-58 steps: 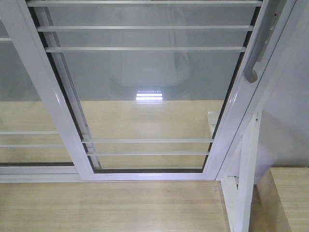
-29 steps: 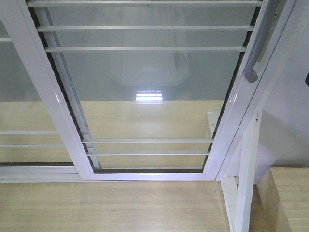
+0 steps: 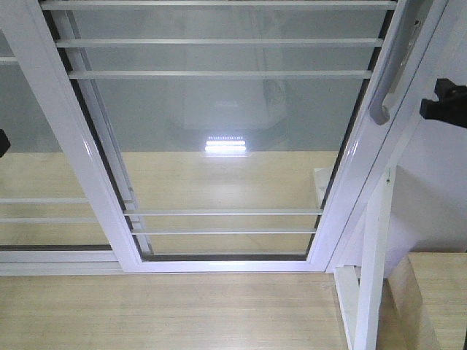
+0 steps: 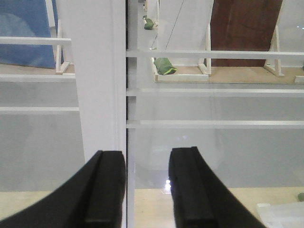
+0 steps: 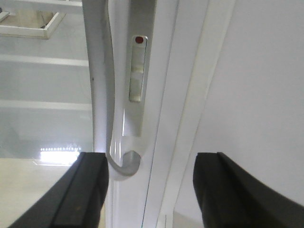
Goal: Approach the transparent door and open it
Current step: 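Open the right gripper and close it around the silver door handle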
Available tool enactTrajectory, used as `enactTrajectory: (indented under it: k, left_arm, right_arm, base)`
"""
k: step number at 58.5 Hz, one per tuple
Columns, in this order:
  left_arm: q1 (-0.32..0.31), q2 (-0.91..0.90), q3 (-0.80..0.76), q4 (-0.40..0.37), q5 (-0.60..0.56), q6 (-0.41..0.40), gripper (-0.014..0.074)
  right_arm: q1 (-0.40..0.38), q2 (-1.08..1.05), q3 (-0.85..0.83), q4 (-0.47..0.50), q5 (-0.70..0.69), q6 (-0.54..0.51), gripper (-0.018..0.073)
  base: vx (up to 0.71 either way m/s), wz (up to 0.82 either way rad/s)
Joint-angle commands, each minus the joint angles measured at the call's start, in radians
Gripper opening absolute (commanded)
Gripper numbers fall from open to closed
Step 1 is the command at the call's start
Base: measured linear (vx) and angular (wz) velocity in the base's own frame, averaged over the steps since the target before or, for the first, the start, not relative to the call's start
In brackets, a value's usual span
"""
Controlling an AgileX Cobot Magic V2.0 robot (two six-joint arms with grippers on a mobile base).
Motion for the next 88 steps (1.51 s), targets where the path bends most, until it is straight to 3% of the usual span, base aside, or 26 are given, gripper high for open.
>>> enactTrajectory:
  k: [1,11,19,26,34,67,88]
  left_arm:
    - [-0.005,0.004,-0.034,-0.007,-0.078,-0.009,0.0380]
    - [-0.005,0.017,-0.034,-0.007,-0.081,-0.009,0.0380]
    - [-0.005,0.027,-0.034,-0.007,-0.081,-0.009,0.0380]
    - [-0.005,0.036,-0.034,-0.007,-0.081,-0.009,0.0380]
    - [-0.005,0.037,-0.034,-0.007,-0.081,-0.009,0.0380]
    - [-0.005,0.037,-0.034,-0.007,-0.081,-0.009,0.0380]
    - [-0.005,0.037,-0.034,-0.007,-0.081,-0.009,0.0380]
  right_arm:
    - [-0.003,0.052,-0.114,-0.060,-0.091,0.067,0.0477]
    - [-0.003,0.171,-0.249,-0.249,-0.039,0.270,0.0477]
    - [-0.003,0.230,-0.307,-0.459,-0.085,0.430,0.0477]
    - [-0.003,0.273,-0.344,-0.587,-0.111,0.597,0.0477]
    - [-0.003,0.334,-0.387,-0.714,-0.126,0.647,0.0477]
    - [-0.004,0.537,-0.597,-0.710,-0.148,0.677,0.0477]
    - [0.009,0.559,-0.620,-0.711,-0.209,0.735,0.0477]
  base:
    - [0.00,0.00]
    - [0.00,0.00]
    - [0.00,0.00]
    - [0.00,0.00]
    - [0.00,0.00]
    - [0.00,0.00]
    - [0.00,0.00]
